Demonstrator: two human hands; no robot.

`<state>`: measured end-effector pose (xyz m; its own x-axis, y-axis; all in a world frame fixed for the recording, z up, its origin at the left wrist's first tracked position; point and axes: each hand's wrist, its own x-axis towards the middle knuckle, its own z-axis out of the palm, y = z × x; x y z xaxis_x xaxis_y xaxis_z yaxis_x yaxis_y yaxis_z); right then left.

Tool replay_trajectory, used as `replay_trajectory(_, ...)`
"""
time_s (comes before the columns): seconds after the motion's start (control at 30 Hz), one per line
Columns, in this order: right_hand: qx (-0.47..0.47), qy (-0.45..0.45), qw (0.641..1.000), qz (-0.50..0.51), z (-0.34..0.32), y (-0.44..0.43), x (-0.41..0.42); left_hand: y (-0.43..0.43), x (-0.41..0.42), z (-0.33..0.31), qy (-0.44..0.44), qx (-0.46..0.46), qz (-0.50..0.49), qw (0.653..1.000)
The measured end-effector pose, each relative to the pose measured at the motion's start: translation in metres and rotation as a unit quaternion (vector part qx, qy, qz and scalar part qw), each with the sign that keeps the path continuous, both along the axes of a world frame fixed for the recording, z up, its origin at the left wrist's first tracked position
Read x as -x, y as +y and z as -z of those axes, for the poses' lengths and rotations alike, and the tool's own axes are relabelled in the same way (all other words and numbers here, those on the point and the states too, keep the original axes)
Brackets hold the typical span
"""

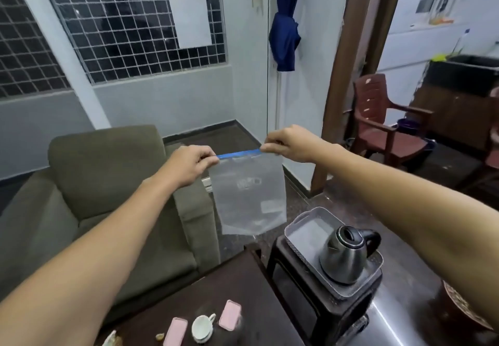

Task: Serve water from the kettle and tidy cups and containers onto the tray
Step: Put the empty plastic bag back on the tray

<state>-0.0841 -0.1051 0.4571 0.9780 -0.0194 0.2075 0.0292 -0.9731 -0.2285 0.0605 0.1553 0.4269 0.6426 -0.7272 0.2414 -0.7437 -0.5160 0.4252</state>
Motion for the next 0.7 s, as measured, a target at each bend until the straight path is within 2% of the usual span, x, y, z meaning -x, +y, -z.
replay_trajectory(0.17, 0.051, 0.052, 0.996, -0.046, 0.033, -0.086, -0.001, -0.088, 0.013, 0.024, 0.050, 0.028, -0.054, 0.997)
replay_trajectory(0.3, 0.030, 0.063, 0.997, -0.040, 0.052, -0.134, -0.012, -0.123, 0.018, 0.050, 0.069, -0.010, -0.065, 0.995)
replay_trajectory(0.5, 0.031, 0.138, 0.990, 0.004, 0.088, -0.183, -0.013, -0.148, 0.011, 0.100, 0.018, -0.120, -0.003, 0.993)
replay_trajectory(0.57, 0.007, 0.148, 0.989, 0.021, 0.107, -0.196, -0.010, -0.160, 0.014, 0.126, 0.051, -0.109, -0.014, 0.993)
replay_trajectory(0.7, -0.012, 0.159, 0.987, 0.016, 0.149, -0.208, -0.011, -0.197, 0.031, 0.177, 0.177, -0.048, -0.021, 0.983)
